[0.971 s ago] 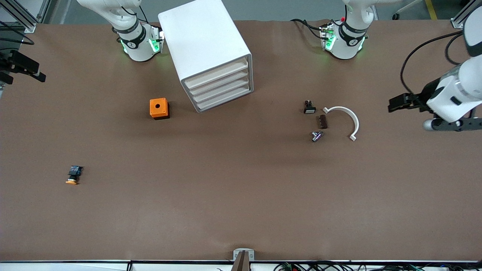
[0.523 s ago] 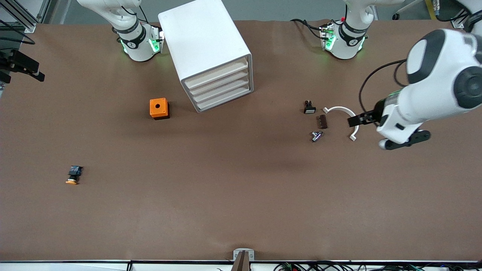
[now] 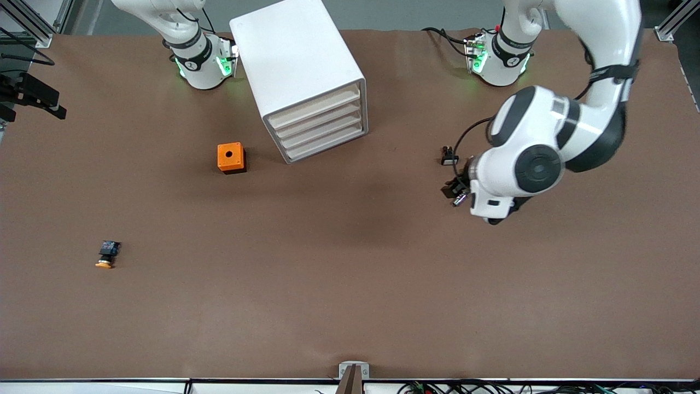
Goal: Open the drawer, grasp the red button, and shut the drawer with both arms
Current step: 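Move the left gripper toward the white drawer cabinet, then hook the left gripper onto the cabinet drawer front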
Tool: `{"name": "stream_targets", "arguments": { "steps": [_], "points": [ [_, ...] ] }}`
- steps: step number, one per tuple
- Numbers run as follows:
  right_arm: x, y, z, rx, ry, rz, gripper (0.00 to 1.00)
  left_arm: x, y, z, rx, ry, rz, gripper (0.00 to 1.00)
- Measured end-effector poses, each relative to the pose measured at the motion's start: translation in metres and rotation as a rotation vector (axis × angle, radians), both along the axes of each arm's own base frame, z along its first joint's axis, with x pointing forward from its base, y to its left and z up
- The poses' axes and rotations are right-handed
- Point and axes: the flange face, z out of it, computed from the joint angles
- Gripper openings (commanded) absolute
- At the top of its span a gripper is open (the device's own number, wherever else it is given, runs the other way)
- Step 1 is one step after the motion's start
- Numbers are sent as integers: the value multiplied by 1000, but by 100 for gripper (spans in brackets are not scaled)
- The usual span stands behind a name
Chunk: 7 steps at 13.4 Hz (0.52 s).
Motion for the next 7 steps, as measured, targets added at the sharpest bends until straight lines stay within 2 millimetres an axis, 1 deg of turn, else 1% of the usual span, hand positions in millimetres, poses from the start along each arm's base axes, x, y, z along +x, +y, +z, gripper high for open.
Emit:
{"name": "stream_targets", "arguments": {
  "steps": [2,3,5,7],
  "points": [
    [0,1,-1,4,1,1,100,-16,-35,-27,88,44,128,100],
    [0,1,-2,8,3,1,100,-23,-49,-40,141,61,198,100],
    [0,2,-4,18,6,2,100,-38,-69,-65,265,103,352,100],
    [0,3,-6,21,8,2,100,-50,-83,-94,327,191,475,100]
  ]
}}
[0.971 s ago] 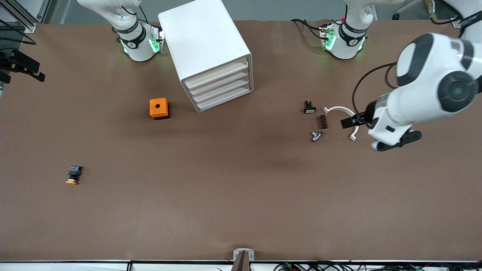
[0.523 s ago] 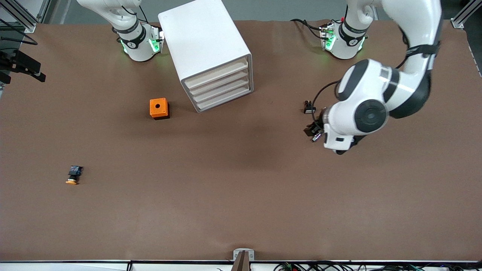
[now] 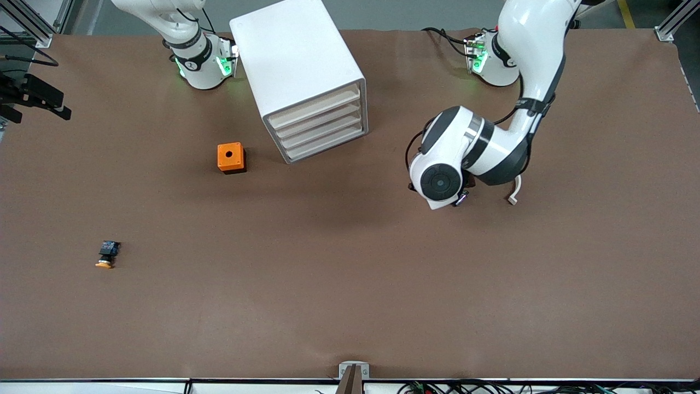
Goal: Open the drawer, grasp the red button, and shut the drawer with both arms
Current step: 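Hook the left gripper onto the cabinet drawer front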
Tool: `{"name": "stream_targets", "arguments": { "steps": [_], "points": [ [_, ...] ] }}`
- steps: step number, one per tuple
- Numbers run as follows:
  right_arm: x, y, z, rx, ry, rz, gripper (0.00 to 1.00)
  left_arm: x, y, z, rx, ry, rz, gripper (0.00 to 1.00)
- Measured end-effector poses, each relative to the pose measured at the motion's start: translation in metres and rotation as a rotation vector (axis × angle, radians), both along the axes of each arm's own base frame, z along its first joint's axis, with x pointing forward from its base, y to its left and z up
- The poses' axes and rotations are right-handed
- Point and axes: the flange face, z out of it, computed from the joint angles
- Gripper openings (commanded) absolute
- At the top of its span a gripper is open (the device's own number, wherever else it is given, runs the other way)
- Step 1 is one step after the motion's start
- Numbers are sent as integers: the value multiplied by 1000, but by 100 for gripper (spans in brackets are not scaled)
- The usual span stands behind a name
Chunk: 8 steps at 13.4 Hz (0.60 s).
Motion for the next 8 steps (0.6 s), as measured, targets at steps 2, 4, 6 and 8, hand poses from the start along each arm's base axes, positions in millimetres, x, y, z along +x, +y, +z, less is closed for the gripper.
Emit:
{"name": "stream_targets", "arguments": {
  "steps": [2,4,6,8],
  "points": [
    [-1,0,0,0,0,-1,100,-9,-12,-25,10,82,97,100],
    [-1,0,0,0,-1,-1,100,-21,-30,-38,18,146,175,100],
    [-1,0,0,0,0,-1,100,-33,-50,-37,2,207,250,92],
    [-1,-1,0,0,0,-1,100,-38,-63,-32,-23,283,350,81]
  ]
}}
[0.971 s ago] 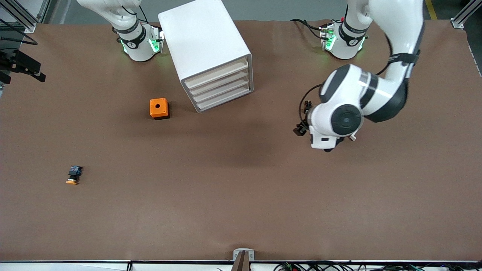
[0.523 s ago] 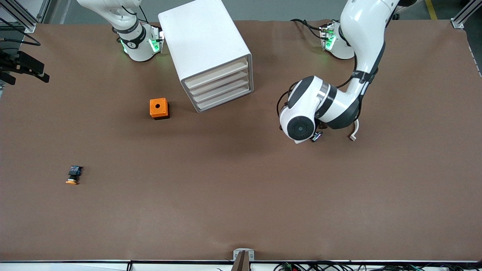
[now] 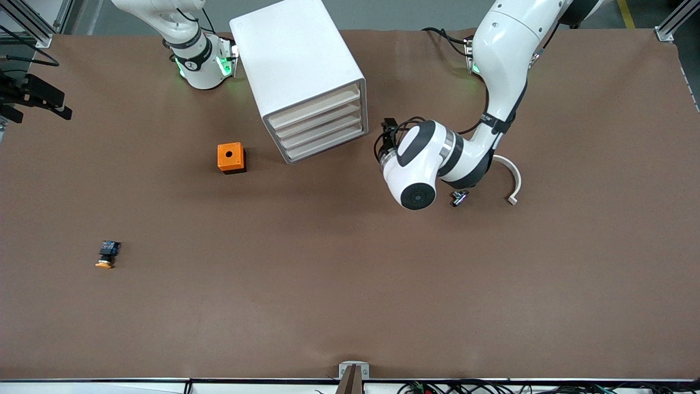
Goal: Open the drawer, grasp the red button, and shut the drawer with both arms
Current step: 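Hook the left gripper onto the cabinet drawer front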
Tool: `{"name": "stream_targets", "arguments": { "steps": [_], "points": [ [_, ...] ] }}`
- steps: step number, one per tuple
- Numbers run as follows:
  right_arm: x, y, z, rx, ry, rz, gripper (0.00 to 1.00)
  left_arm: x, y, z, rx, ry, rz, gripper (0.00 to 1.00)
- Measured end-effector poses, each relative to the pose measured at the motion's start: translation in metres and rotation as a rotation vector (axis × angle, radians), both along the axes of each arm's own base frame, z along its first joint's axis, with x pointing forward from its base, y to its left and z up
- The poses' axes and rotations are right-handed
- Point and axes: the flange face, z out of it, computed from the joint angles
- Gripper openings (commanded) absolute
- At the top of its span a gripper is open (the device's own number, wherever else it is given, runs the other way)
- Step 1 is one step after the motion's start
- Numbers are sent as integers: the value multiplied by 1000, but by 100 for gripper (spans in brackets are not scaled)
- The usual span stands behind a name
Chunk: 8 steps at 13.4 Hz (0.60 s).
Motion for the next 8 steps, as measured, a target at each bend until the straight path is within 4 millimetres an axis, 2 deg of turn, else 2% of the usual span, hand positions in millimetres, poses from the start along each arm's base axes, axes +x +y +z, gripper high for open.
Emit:
{"name": "stream_targets", "arguments": {
  "steps": [1,2,5,8],
  "points": [
    [0,0,0,0,0,0,100,0,-2,1,8,29,47,76],
    [0,0,0,0,0,0,100,1,-3,-1,26,50,80,63],
    [0,-1,0,0,0,-4,100,-5,-12,-10,57,103,137,38],
    [0,-1,0,0,1,-4,100,-9,-27,-9,40,176,210,38]
  ]
}}
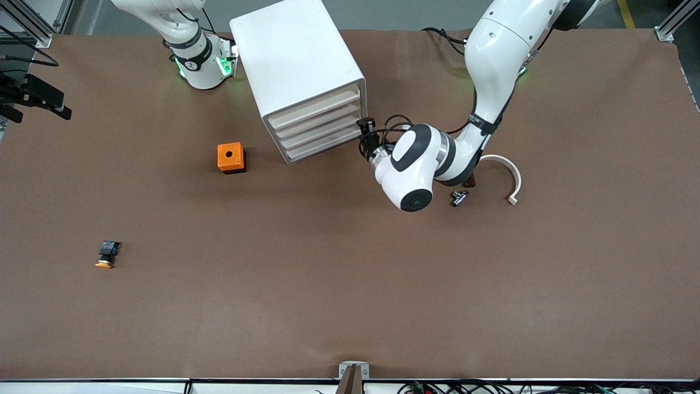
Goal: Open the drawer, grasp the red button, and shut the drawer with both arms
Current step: 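Pull the drawer open with the left gripper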
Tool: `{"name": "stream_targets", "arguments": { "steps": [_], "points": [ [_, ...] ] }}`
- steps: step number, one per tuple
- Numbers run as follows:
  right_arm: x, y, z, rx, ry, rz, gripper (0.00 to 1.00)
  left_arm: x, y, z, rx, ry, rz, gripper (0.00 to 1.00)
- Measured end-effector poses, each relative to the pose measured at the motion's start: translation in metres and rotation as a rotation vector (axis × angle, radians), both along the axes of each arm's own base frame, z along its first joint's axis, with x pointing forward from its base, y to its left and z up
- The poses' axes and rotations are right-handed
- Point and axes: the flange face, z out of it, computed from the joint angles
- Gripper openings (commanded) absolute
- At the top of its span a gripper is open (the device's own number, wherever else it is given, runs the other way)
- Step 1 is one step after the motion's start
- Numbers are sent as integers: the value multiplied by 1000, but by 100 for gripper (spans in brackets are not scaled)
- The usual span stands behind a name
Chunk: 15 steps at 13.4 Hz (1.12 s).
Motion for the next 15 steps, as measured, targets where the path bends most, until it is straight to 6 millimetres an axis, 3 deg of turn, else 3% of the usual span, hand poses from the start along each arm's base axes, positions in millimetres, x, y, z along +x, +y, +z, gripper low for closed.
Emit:
{"name": "stream_targets", "arguments": {
  "steps": [1,8,12,13,15],
  "points": [
    [0,0,0,0,0,0,100,1,-2,-1,-1,22,25,32],
    [0,-1,-1,-4,3,0,100,-3,-16,-7,-3,113,99,32],
    [0,-1,-1,-5,5,-1,100,-20,-32,-22,9,129,78,41],
    [-1,-1,-1,-5,5,-1,100,-24,-35,-28,14,132,76,50],
    [-1,-1,-1,-5,5,0,100,-28,-39,-38,21,134,75,51]
  ]
}}
